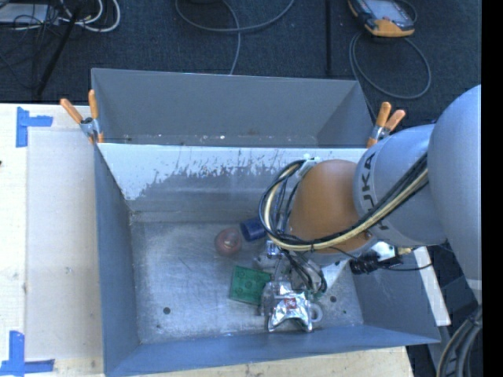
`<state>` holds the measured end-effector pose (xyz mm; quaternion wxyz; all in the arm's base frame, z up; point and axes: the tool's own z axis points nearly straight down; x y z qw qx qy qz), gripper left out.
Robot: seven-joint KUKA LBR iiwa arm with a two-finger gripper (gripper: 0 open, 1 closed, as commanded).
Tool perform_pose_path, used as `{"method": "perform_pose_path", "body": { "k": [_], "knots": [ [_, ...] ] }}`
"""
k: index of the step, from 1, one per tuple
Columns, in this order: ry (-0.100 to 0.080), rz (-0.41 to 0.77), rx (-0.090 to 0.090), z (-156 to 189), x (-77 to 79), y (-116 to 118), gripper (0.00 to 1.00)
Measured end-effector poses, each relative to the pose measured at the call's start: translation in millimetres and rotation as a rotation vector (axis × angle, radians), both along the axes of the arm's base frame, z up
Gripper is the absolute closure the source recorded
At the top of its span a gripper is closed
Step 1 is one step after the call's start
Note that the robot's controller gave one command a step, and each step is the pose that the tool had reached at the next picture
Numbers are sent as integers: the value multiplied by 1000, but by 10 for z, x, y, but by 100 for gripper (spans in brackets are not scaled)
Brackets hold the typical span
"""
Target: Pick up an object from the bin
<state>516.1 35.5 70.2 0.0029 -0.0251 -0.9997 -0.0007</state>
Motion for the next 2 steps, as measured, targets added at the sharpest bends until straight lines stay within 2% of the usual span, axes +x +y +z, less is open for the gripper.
{"method": "perform_pose_path", "body": {
  "k": [1, 2],
  "knots": [
    [-13, 9, 0, 1253, 101, 151, 100],
    [-16, 202, 0, 2330, 642, 515, 100]
  ]
}}
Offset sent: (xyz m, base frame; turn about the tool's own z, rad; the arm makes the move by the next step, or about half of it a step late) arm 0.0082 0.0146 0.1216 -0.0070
